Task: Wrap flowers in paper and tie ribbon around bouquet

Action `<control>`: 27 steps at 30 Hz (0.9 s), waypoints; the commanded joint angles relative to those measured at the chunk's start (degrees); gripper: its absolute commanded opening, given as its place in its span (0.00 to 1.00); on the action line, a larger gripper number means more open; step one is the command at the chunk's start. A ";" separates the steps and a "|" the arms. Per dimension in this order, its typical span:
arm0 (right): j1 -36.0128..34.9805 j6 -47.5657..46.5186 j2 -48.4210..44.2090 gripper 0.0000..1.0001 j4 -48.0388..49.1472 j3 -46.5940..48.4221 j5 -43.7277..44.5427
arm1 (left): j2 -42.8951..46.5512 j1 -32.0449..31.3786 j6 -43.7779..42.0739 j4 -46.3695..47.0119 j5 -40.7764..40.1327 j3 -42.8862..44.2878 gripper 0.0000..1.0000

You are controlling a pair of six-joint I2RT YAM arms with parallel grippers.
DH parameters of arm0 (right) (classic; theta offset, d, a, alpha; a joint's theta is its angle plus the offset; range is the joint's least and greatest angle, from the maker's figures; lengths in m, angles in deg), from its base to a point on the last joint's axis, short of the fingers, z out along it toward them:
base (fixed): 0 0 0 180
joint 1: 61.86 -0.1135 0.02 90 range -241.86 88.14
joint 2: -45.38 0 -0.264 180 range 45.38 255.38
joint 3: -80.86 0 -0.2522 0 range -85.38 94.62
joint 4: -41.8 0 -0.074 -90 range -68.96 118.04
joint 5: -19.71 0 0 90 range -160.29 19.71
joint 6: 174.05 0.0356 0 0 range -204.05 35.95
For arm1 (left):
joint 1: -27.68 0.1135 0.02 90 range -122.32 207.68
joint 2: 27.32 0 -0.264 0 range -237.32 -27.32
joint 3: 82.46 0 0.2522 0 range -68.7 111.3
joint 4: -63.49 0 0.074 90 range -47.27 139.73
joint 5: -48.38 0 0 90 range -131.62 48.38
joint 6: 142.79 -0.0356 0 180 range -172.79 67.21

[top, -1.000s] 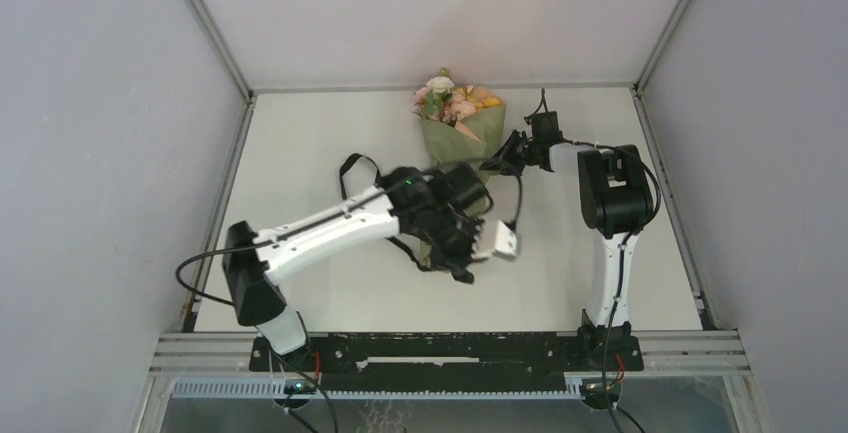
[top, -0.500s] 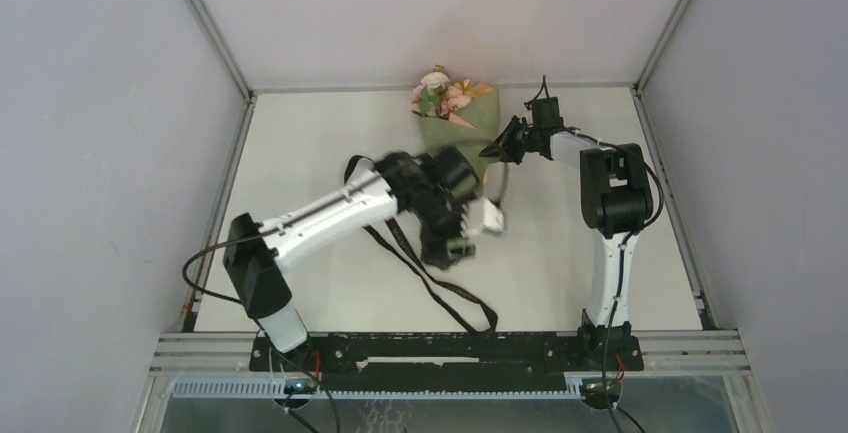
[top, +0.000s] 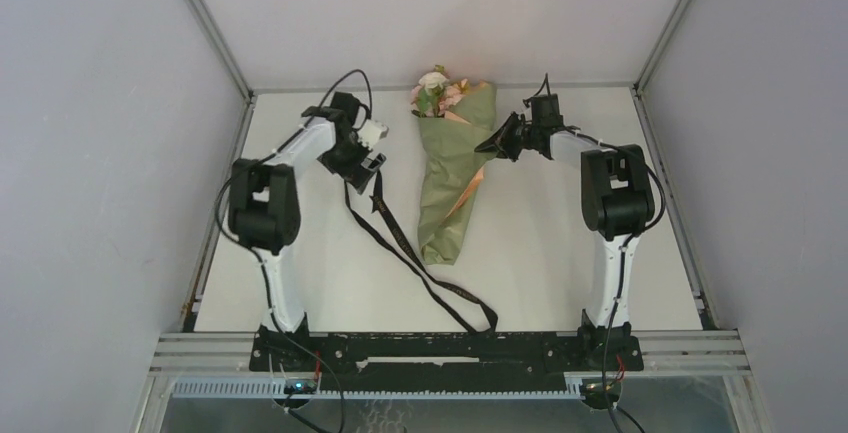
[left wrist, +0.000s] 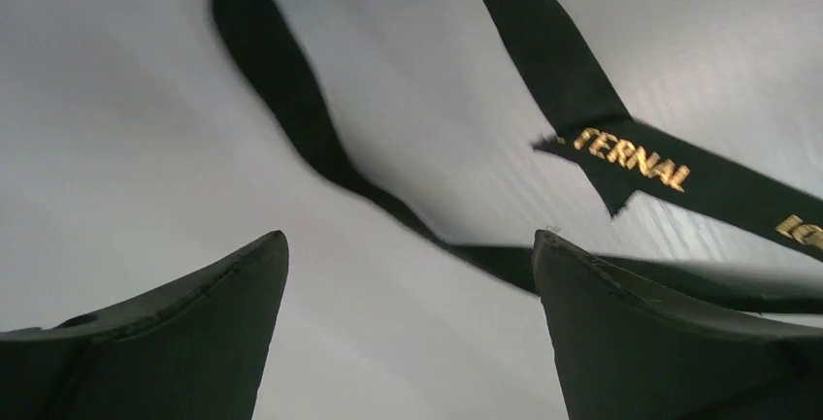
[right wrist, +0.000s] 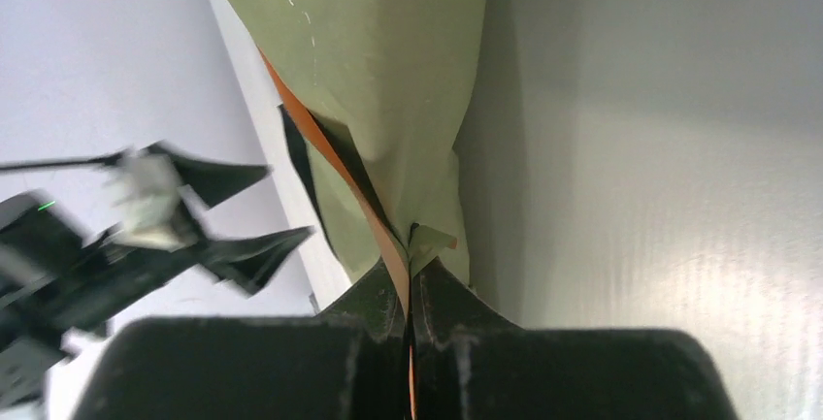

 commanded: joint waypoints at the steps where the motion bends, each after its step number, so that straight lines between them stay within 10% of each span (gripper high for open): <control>1: -0.79 4.76 -7.73 0.00 5.01 -0.27 -2.74 | -6.99 -0.46 -0.32 0.30 -4.06 5.19 1.00; 7: -2.29 9.53 -10.02 0.00 9.75 -2.80 -4.84 | -10.42 -0.15 1.07 -2.03 0.22 8.14 0.71; 14: -4.61 15.47 -12.50 0.00 15.82 -5.80 -7.04 | -11.22 0.18 2.40 -6.02 4.78 9.40 0.02; 27: -17.48 20.90 -16.43 0.00 27.70 -17.09 -5.11 | -5.38 4.14 9.16 -1.07 12.53 4.45 0.00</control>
